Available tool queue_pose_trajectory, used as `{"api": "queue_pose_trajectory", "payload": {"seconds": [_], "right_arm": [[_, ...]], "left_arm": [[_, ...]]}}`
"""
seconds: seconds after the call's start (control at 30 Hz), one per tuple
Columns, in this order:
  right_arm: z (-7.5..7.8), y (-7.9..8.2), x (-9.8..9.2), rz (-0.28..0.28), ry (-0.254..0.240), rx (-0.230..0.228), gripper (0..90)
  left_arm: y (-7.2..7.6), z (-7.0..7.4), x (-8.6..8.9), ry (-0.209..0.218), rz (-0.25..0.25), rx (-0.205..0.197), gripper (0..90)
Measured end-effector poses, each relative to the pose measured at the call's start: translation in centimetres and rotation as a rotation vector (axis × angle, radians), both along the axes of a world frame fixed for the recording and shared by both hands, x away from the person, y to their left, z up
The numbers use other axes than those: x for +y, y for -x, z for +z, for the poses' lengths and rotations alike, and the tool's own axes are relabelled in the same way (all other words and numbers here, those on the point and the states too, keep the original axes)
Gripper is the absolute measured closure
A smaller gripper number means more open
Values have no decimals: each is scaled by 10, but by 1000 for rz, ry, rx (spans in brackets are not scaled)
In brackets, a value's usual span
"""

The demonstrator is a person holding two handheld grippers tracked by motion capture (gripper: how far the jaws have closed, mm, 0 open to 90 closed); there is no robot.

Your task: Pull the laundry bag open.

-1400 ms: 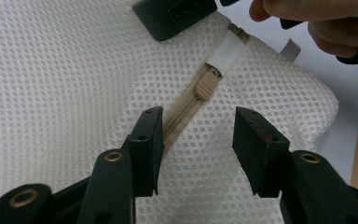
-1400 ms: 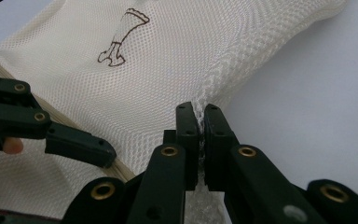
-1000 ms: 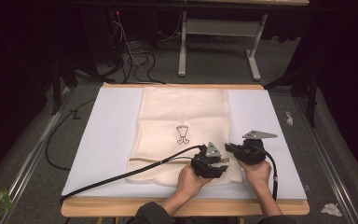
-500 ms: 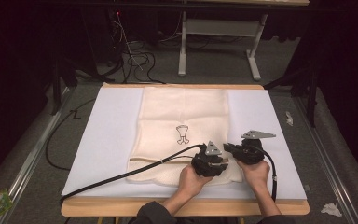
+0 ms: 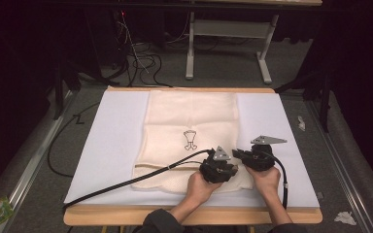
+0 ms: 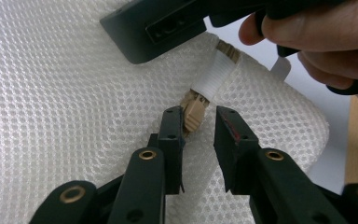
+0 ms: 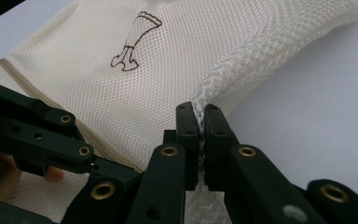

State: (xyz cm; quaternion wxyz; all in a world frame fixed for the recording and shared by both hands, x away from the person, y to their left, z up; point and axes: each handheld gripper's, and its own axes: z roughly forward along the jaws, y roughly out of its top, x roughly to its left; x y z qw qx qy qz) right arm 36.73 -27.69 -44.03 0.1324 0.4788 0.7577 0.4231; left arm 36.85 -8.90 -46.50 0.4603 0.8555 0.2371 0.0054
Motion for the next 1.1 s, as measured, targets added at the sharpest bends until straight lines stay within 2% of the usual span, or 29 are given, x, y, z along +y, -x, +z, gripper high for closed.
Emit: {"api": "queue_pose_trajectory", "payload": {"seconds": [0.2,0.37,0.53,0.63,0.73,1.1], "right_arm": [[0,0,0,0,-2,-2,881],[0,0,1,0,2,1,881],[-1,1,2,0,4,5,881],[-2,0,2,3,-5,4,881],[-3,0,1,7,-10,-4,881],[-6,1,-3,1,-24,2,881]], "left_arm": [[-1,1,0,5,-1,7,735],[-2,-1,-1,19,6,11,787],[0,0,-6,-7,-3,-14,806],[-2,-2,-7,-6,4,3,812],[-1,-2,-7,-6,3,4,863],[0,0,-5,-15,-12,0,870]]}}
